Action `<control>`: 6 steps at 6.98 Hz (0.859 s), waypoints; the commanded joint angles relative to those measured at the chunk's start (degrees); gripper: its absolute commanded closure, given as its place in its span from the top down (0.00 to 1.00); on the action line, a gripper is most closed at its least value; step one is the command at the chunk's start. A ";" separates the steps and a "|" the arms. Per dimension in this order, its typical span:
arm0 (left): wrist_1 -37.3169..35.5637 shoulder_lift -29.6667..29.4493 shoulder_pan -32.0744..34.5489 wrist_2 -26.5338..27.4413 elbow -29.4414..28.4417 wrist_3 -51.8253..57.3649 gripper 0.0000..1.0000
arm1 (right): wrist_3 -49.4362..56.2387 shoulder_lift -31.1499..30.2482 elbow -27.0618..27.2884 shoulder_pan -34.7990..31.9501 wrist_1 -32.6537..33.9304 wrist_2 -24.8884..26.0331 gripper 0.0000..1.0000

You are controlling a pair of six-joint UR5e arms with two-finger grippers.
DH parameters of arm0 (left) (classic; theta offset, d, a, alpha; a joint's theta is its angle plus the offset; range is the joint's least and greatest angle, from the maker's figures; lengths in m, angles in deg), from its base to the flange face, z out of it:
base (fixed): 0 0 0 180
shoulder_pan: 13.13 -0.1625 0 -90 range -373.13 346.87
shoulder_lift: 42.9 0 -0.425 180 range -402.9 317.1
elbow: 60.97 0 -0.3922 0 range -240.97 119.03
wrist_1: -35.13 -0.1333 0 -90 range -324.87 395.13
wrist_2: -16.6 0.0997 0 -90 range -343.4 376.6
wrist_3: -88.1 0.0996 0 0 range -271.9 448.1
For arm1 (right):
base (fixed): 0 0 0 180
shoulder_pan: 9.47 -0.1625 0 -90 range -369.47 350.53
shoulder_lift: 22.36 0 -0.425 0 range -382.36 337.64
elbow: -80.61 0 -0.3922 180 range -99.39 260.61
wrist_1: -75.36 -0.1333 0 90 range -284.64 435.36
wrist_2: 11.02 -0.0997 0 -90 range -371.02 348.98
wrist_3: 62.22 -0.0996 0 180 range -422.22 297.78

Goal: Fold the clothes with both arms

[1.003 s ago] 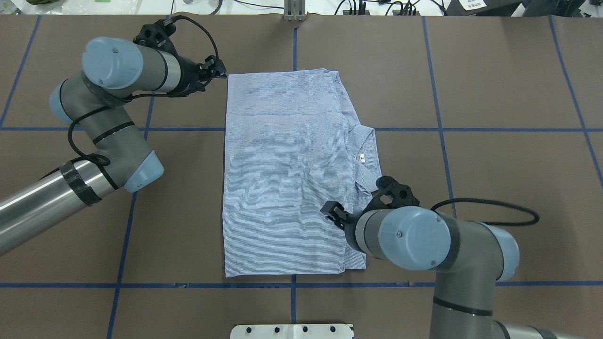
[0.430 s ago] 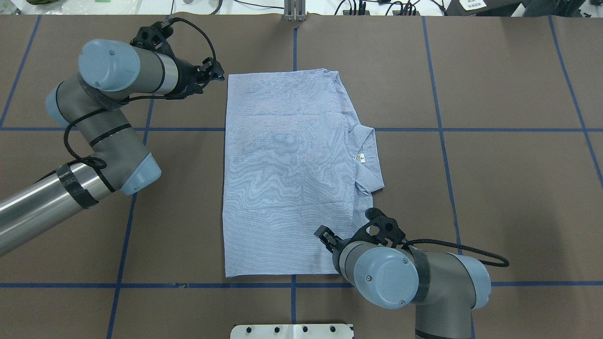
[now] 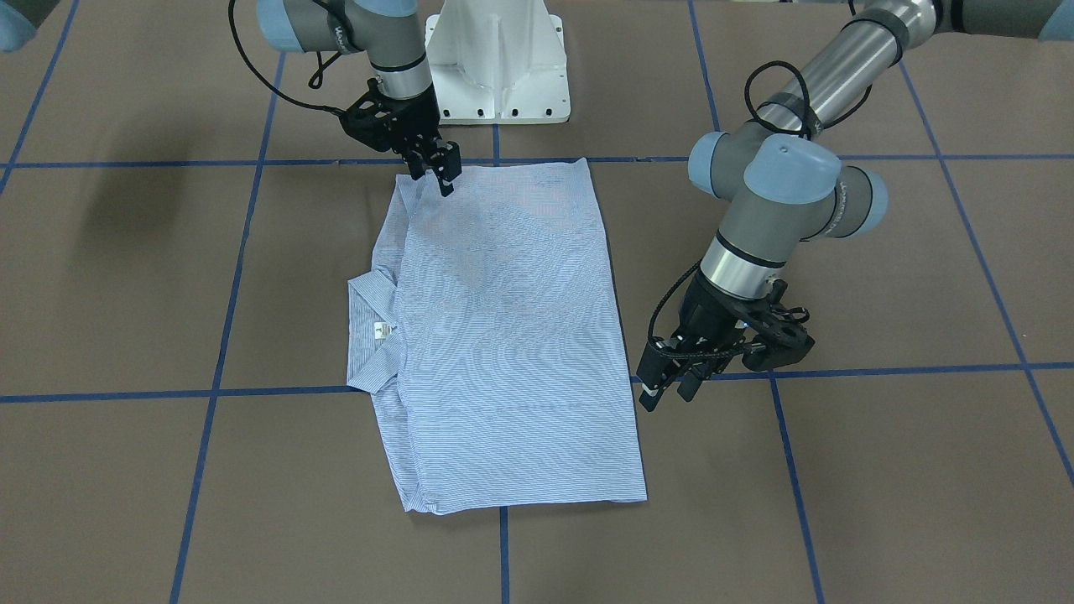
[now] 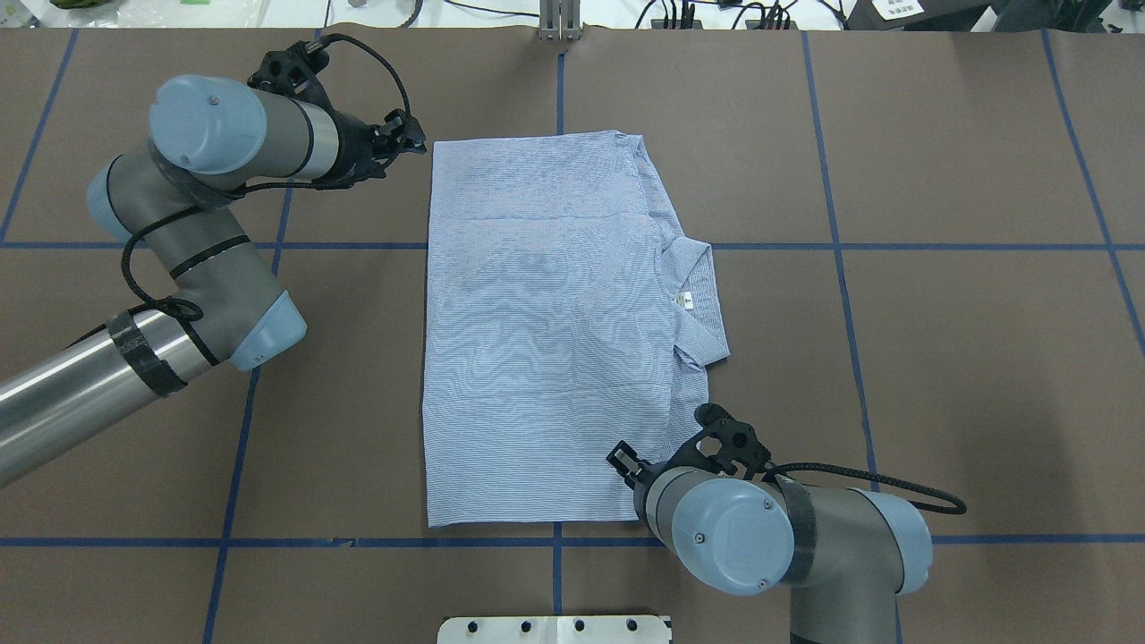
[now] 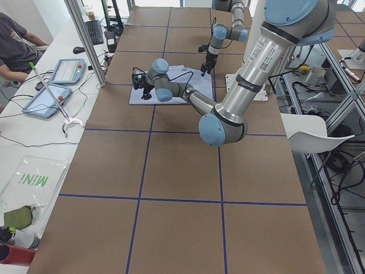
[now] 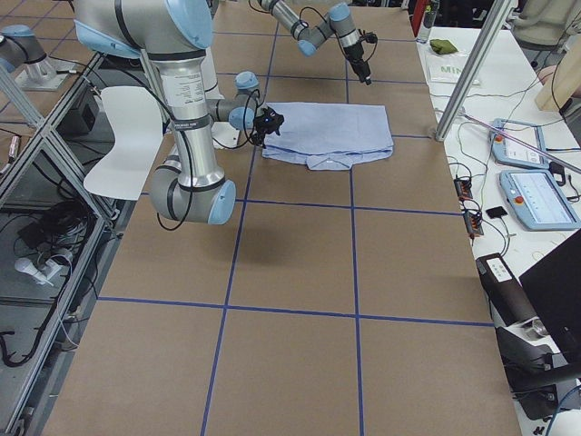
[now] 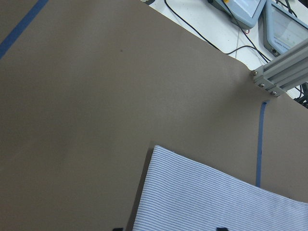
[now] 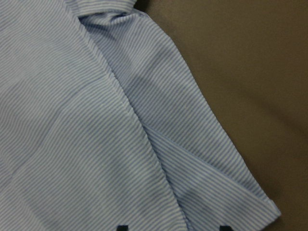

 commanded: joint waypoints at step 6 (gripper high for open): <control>0.00 -0.29 -0.18 0.03 -0.01 -0.35 0.71 | 1.25 -3.09 5.30 -1.82 4.76 -3.53 0.00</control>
